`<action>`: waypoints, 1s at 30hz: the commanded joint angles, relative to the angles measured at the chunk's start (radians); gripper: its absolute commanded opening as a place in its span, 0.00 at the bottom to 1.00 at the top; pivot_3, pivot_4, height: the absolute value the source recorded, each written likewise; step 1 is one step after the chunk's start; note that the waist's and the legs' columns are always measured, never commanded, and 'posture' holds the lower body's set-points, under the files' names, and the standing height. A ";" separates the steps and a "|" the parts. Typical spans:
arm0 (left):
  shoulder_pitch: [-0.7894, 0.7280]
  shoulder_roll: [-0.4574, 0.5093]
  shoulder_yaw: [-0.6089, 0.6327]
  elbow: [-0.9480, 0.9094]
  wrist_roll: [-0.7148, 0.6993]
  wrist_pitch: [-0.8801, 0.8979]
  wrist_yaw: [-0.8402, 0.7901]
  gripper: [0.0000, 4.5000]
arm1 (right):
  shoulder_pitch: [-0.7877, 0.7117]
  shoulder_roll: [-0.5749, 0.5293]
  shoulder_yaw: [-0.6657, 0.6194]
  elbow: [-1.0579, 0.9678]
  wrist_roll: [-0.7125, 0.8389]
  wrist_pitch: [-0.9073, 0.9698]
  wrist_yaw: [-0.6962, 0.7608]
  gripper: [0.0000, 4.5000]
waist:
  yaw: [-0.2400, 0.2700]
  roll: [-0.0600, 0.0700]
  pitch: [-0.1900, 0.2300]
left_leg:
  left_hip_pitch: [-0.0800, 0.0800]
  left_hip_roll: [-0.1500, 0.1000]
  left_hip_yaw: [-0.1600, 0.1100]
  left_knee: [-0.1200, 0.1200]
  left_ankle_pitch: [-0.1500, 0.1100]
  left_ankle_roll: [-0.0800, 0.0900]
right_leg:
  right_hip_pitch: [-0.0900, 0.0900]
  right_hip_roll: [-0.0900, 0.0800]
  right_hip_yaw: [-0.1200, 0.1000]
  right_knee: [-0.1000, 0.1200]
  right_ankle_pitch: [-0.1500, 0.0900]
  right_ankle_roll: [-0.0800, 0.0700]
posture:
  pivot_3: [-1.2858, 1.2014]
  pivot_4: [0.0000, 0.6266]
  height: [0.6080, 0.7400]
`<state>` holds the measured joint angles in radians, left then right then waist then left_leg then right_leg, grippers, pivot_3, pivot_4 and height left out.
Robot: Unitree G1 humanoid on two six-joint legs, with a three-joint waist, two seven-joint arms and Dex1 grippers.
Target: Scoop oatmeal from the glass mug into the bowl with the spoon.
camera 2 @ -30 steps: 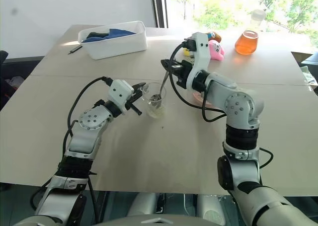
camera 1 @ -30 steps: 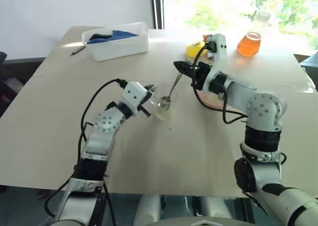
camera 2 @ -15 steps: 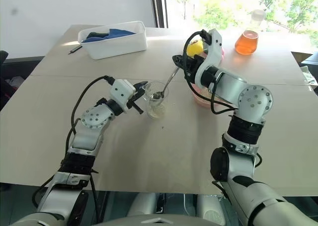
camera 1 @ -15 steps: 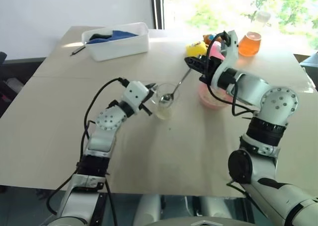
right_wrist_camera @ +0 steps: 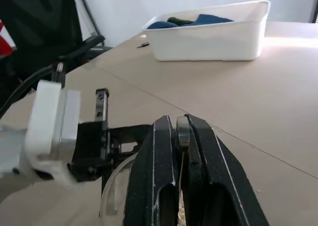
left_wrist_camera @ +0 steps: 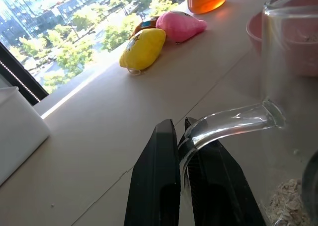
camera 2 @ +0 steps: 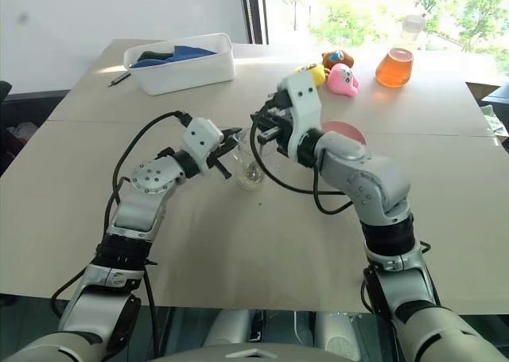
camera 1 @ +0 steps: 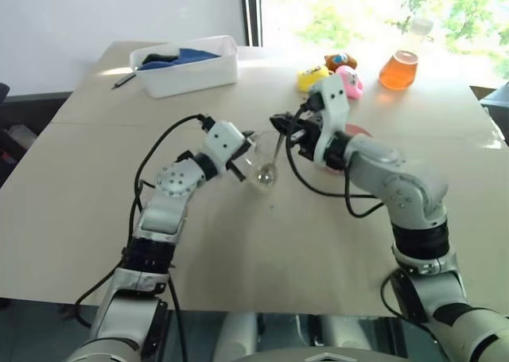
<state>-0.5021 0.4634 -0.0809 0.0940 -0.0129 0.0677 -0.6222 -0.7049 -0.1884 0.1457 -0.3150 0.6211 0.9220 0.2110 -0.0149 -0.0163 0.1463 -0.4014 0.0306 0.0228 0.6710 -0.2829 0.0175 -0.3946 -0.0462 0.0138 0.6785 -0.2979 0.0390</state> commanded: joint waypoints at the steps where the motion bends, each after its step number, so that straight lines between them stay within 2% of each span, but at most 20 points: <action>1: -0.019 0.007 -0.011 -0.059 0.001 0.056 -0.013 0.04 | 0.045 0.009 0.045 -0.059 -0.026 -0.046 0.046 0.00 | 0.000 0.000 0.000 | 0.000 0.000 0.000 0.000 0.000 0.000 | 0.000 0.000 0.000 0.000 0.000 0.000 | 0.52 0.24 1.00; 5: -0.034 0.009 -0.014 -0.071 0.001 0.077 -0.023 0.04 | 0.068 0.038 0.040 -0.051 -0.022 -0.022 0.044 0.00 | 0.000 0.000 0.000 | 0.000 0.000 0.000 0.000 0.000 0.000 | 0.000 0.000 0.000 0.000 0.000 0.000 | 0.52 0.24 1.00; 9: -0.046 0.016 -0.018 -0.069 0.010 0.067 -0.030 0.04 | 0.077 0.154 -0.106 -0.011 0.074 0.096 -0.070 0.00 | 0.000 0.000 0.000 | 0.000 0.001 0.000 0.000 0.000 0.000 | 0.000 0.000 0.000 0.000 0.000 0.000 | 0.52 0.24 1.00; 15: -0.034 0.021 -0.017 -0.045 0.018 0.037 -0.037 0.04 | -0.015 0.257 -0.351 0.060 0.202 0.221 -0.217 0.00 | -0.001 0.000 0.000 | 0.000 0.001 0.000 0.000 0.000 0.000 | -0.001 0.001 0.000 0.001 0.000 0.000 | 0.52 0.24 1.00; 21: -0.020 0.030 -0.016 -0.025 0.016 0.031 -0.046 0.04 | -0.107 0.259 -0.502 0.099 0.317 0.303 -0.312 0.00 | -0.002 0.000 0.000 | 0.000 0.001 0.001 0.000 0.000 0.000 | -0.001 0.001 0.001 0.001 0.000 0.000 | 0.52 0.24 1.00; 30: -0.010 0.023 -0.005 -0.004 0.003 0.011 -0.040 0.04 | -0.143 0.224 -0.599 0.113 0.453 0.362 -0.410 0.00 | -0.003 0.000 0.000 | 0.000 0.001 0.001 0.000 0.000 0.000 | -0.001 0.001 0.002 0.001 0.000 0.000 | 0.52 0.24 1.00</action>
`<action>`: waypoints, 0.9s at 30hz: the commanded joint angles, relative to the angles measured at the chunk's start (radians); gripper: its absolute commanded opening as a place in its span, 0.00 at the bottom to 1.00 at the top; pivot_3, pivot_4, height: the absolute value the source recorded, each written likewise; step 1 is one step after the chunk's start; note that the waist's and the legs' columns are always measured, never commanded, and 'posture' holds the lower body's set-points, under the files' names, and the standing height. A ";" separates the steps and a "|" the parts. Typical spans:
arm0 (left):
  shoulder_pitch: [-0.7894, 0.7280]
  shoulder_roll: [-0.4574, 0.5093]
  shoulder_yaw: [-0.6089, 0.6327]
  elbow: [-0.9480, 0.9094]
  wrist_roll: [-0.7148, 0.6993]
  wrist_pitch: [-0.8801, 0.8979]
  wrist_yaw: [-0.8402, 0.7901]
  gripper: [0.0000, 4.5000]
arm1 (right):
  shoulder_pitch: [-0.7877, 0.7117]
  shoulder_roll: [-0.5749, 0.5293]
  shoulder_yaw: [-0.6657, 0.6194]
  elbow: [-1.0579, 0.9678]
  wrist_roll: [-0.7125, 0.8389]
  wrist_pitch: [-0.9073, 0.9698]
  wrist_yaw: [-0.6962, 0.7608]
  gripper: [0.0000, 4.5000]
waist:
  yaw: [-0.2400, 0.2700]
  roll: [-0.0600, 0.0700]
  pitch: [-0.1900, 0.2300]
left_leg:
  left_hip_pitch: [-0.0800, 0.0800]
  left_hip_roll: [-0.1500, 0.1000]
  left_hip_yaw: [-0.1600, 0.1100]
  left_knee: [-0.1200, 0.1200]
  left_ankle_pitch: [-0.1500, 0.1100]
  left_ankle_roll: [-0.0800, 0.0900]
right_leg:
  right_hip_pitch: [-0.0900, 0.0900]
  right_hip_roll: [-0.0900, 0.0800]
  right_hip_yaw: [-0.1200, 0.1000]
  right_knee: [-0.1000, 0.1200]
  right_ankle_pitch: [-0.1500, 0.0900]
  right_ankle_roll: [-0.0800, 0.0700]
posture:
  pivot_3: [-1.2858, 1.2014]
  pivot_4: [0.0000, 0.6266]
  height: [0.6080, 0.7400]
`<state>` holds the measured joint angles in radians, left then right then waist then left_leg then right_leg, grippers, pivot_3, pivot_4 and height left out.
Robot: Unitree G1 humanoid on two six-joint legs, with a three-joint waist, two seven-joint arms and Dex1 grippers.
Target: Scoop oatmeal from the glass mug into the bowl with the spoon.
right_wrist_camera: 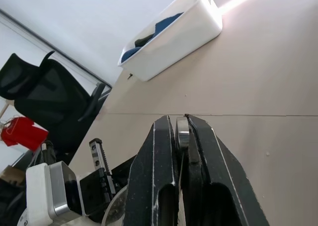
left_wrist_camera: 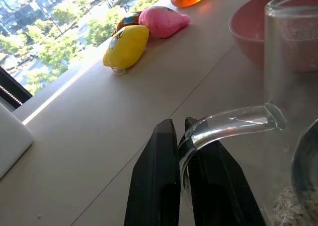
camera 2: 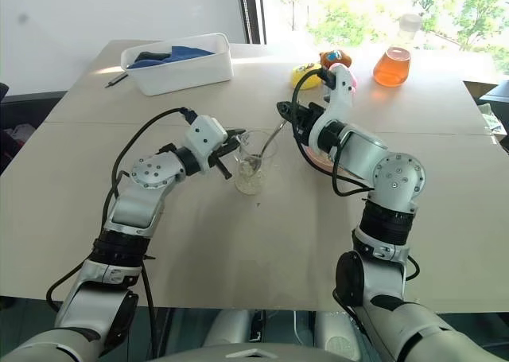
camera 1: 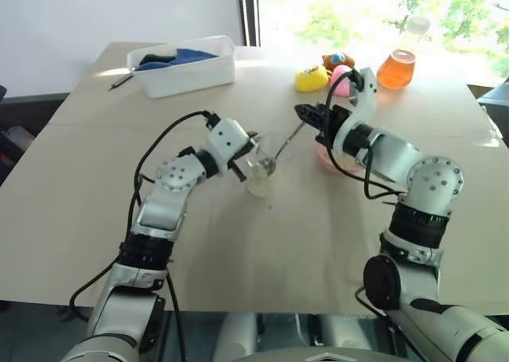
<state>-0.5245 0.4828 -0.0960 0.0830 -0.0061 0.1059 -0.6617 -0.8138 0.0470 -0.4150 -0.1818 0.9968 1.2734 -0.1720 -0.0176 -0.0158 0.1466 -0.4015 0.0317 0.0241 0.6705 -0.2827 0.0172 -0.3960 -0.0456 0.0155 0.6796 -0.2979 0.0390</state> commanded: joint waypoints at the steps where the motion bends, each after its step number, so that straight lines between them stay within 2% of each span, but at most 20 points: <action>1: 0.012 0.001 0.009 0.011 -0.005 -0.042 0.000 0.04 | -0.038 -0.016 -0.046 -0.016 0.091 0.011 -0.039 0.00 | 0.000 0.000 0.000 | 0.000 0.000 0.000 0.000 0.000 0.000 | 0.000 0.000 0.000 0.000 0.000 0.000 | 0.52 0.24 1.00; 9: 0.033 -0.020 0.015 0.034 -0.008 -0.113 0.024 0.04 | -0.072 -0.036 -0.119 0.052 0.284 -0.018 -0.203 0.00 | 0.000 0.000 0.000 | 0.000 0.000 0.000 0.000 0.000 0.000 | 0.000 0.000 0.000 0.000 0.000 0.000 | 0.52 0.24 1.00; 18: 0.049 -0.020 0.029 0.054 -0.014 -0.158 0.048 0.04 | -0.059 -0.096 -0.104 0.103 0.452 -0.103 -0.330 0.00 | 0.000 0.000 0.000 | 0.000 0.000 0.001 0.000 0.000 0.000 | 0.000 -0.001 0.000 0.000 0.000 0.000 | 0.52 0.24 1.00; 27: 0.052 -0.074 0.064 0.090 -0.054 -0.224 0.090 0.04 | -0.039 -0.162 -0.052 0.118 0.586 -0.205 -0.403 0.00 | 0.001 0.000 0.000 | -0.001 0.001 0.001 0.000 0.000 0.000 | 0.000 -0.001 0.000 0.000 0.000 0.000 | 0.52 0.24 1.00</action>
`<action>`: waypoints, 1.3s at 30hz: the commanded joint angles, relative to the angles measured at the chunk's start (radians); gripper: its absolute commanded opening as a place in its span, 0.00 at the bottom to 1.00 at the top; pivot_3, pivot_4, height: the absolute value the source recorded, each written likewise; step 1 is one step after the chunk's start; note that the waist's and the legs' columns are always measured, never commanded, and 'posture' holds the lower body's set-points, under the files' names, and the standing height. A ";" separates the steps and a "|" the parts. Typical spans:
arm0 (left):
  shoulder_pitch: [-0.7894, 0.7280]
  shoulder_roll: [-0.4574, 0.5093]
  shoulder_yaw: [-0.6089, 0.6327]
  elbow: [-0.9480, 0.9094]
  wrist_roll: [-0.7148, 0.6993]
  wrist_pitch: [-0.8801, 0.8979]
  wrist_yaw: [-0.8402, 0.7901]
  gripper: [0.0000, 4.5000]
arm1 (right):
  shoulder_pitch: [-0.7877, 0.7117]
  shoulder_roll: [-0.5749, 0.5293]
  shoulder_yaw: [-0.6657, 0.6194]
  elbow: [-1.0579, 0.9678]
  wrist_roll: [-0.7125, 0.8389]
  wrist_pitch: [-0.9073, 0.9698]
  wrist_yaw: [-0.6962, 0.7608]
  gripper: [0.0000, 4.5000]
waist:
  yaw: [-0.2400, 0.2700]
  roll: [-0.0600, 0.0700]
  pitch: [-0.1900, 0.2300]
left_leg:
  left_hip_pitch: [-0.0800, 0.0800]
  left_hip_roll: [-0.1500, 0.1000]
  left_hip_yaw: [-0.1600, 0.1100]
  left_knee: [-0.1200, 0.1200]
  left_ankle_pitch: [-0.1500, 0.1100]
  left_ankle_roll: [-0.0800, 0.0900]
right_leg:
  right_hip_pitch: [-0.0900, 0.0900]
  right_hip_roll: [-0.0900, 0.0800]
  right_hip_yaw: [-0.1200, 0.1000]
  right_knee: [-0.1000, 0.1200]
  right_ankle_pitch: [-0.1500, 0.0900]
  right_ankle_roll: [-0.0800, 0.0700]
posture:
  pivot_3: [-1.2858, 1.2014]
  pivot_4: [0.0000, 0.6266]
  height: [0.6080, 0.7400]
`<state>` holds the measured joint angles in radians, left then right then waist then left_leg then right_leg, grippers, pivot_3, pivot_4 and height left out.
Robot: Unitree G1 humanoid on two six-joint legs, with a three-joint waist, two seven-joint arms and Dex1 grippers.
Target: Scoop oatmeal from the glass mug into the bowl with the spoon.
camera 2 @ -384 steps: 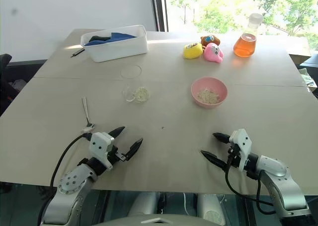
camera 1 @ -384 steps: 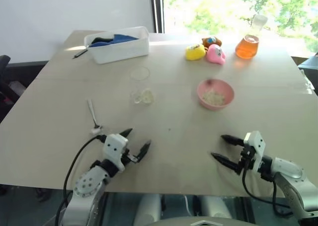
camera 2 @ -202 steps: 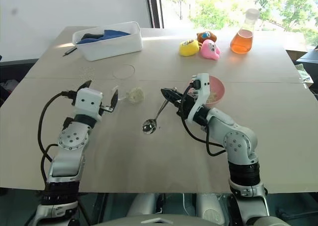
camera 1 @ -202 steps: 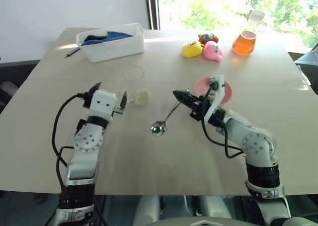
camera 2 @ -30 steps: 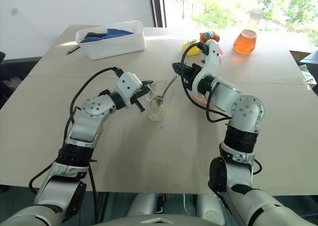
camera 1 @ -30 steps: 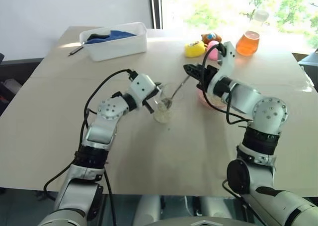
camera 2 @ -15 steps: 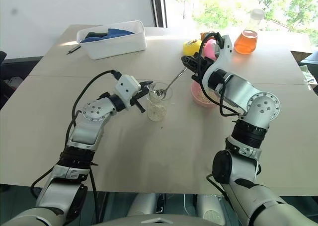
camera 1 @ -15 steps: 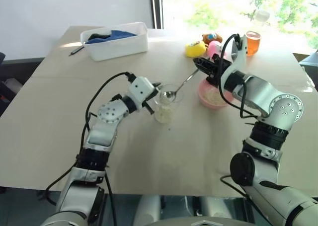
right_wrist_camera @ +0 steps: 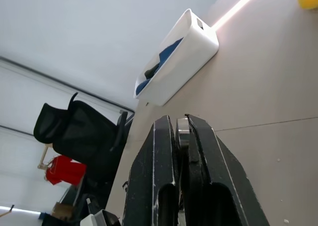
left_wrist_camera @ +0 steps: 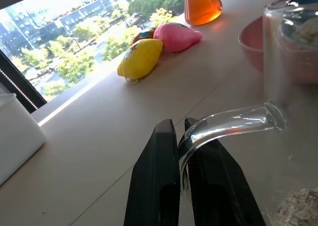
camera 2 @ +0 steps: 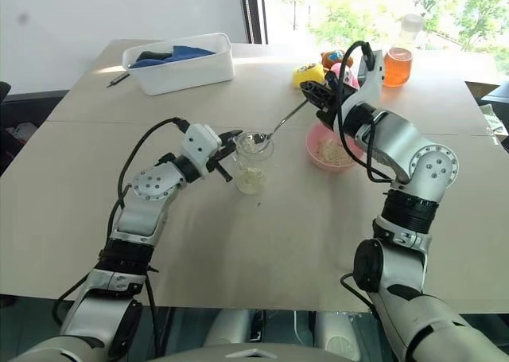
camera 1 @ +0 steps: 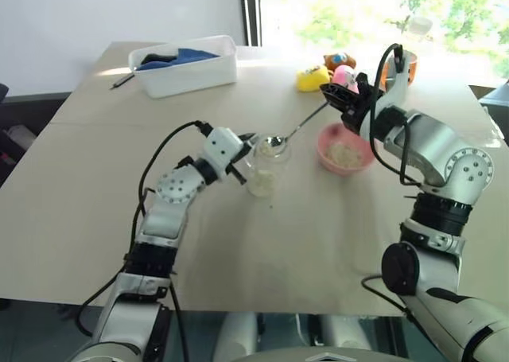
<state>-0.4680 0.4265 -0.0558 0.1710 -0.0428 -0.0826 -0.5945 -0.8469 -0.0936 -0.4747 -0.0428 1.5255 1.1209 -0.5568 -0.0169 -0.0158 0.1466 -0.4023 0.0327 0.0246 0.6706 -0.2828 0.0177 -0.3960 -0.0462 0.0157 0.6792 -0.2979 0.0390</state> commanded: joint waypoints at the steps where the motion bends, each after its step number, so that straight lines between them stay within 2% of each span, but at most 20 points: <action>1: -0.006 -0.028 0.025 0.005 -0.018 -0.037 0.029 0.04 | -0.003 -0.028 0.014 -0.021 0.068 -0.064 -0.024 0.00 | 0.000 0.000 0.000 | 0.000 0.000 0.000 0.000 0.000 0.000 | 0.000 0.000 0.000 0.000 0.000 0.000 | 0.52 0.24 1.00; 8: -0.033 -0.078 0.022 0.010 -0.017 -0.042 0.054 0.04 | 0.007 -0.057 0.057 -0.019 0.119 -0.146 -0.052 0.00 | 0.000 0.000 0.000 | -0.005 0.000 -0.001 0.001 0.000 0.000 | -0.003 0.000 0.000 -0.001 0.000 0.000 | 0.52 0.24 1.00; 12: -0.046 -0.110 0.029 0.019 -0.023 -0.027 0.076 0.04 | 0.014 -0.061 0.078 -0.020 0.145 -0.188 -0.065 0.00 | -0.001 0.000 0.000 | -0.014 0.000 -0.002 0.004 0.000 0.000 | -0.011 0.000 -0.001 0.001 0.000 0.000 | 0.52 0.24 1.00; 21: -0.060 -0.135 0.043 0.042 -0.032 -0.017 0.102 0.04 | 0.067 -0.085 0.098 -0.040 0.220 -0.266 -0.094 0.00 | -0.001 0.000 0.000 | -0.014 0.000 -0.002 0.004 0.000 0.000 | -0.011 0.000 -0.002 0.000 0.000 0.000 | 0.52 0.24 1.00; 39: -0.091 -0.153 0.042 0.091 -0.031 -0.030 0.107 0.04 | 0.103 -0.063 0.142 -0.108 0.340 -0.443 -0.189 0.00 | -0.001 0.000 0.000 | -0.014 0.000 -0.002 0.004 0.001 -0.001 | -0.011 0.000 -0.002 0.000 0.000 0.000 | 0.52 0.24 1.00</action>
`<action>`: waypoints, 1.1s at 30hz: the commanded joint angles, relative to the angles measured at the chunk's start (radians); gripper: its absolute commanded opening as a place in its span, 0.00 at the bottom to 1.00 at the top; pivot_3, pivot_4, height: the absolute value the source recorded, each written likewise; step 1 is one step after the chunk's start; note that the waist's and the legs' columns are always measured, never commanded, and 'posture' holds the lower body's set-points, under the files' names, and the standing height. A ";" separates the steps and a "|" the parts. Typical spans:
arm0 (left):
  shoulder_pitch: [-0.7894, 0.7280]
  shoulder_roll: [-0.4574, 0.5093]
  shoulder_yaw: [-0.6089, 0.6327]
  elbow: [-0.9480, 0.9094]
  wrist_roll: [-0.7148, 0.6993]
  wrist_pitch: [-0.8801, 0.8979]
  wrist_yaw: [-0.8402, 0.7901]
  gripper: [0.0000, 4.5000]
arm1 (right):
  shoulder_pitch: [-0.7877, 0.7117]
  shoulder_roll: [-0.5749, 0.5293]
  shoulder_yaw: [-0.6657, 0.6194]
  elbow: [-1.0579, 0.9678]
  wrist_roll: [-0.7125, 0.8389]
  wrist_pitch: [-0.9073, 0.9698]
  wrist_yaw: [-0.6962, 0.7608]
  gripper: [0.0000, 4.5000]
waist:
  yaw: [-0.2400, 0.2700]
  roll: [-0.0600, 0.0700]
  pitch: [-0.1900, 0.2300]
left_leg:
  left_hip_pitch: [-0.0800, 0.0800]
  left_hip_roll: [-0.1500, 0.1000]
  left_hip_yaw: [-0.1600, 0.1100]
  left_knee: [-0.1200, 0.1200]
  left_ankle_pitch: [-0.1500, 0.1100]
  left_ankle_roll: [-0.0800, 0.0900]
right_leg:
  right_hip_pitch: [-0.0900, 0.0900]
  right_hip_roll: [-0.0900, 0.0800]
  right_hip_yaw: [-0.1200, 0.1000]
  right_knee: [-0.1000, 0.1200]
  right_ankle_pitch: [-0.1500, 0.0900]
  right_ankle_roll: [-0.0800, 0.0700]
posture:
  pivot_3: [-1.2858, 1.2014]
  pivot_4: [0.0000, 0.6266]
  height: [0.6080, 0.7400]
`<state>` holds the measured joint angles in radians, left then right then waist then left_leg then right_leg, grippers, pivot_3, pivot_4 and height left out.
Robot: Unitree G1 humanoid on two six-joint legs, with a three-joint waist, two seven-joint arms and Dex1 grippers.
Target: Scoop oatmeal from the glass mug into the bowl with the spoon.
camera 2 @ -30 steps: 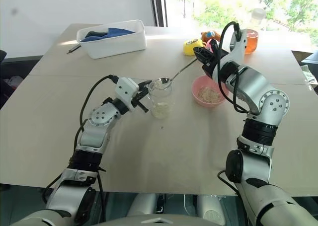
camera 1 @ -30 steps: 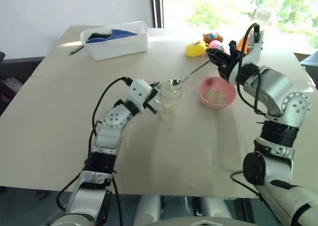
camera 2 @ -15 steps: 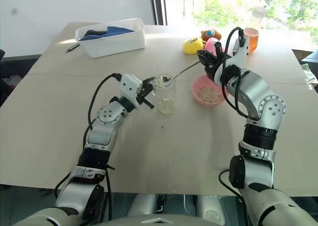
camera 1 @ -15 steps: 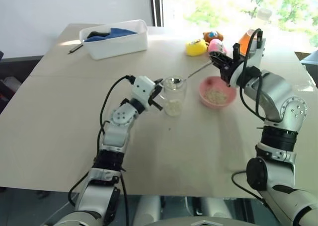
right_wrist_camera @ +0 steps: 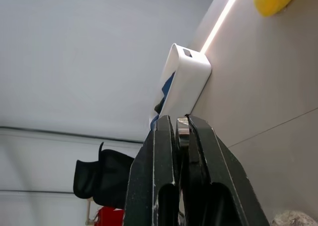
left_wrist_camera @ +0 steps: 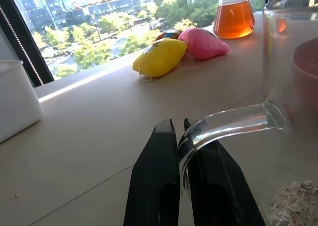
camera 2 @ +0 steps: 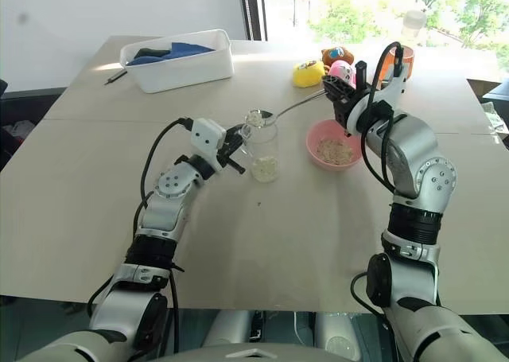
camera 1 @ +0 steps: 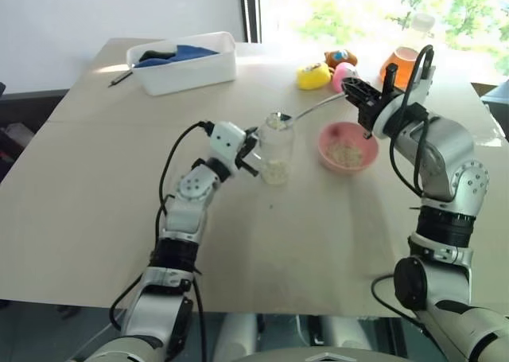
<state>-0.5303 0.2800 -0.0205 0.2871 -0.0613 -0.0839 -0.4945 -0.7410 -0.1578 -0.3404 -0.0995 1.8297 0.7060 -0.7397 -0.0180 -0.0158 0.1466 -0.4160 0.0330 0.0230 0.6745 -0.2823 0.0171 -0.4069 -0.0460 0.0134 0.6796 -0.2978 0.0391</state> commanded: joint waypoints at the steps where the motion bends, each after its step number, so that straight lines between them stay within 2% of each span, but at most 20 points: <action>1: -0.031 -0.007 0.005 -0.026 -0.013 -0.029 0.002 0.04 | -0.001 0.003 0.013 -0.057 0.035 -0.036 -0.009 0.00 | 0.000 0.000 0.000 | 0.000 0.000 0.000 0.000 0.000 0.000 | 0.000 0.000 0.000 0.000 0.000 0.000 | 0.52 0.24 1.00; 20: -0.033 -0.002 0.005 -0.020 -0.010 -0.034 -0.009 0.04 | 0.051 -0.010 0.028 -0.052 0.053 -0.093 0.016 0.00 | -0.001 0.000 0.000 | 0.000 0.000 0.000 0.001 0.000 0.000 | 0.000 0.000 0.000 0.000 0.000 0.000 | 0.52 0.24 1.00; 33: -0.026 0.021 0.013 0.033 -0.010 -0.066 -0.029 0.04 | 0.029 -0.209 -0.080 0.019 0.089 -0.092 0.067 0.00 | 0.001 0.000 0.000 | 0.000 0.000 0.000 0.002 0.000 0.000 | 0.000 0.000 0.000 0.001 0.000 0.000 | 0.52 0.24 1.00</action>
<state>-0.5453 0.2926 -0.0197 0.3359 -0.0611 -0.1159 -0.5201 -0.6834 -0.3361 -0.3793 -0.0824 1.8885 0.6268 -0.7013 -0.0171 -0.0158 0.1466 -0.4160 0.0330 0.0234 0.6761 -0.2823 0.0171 -0.4068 -0.0460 0.0138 0.6804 -0.2977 0.0392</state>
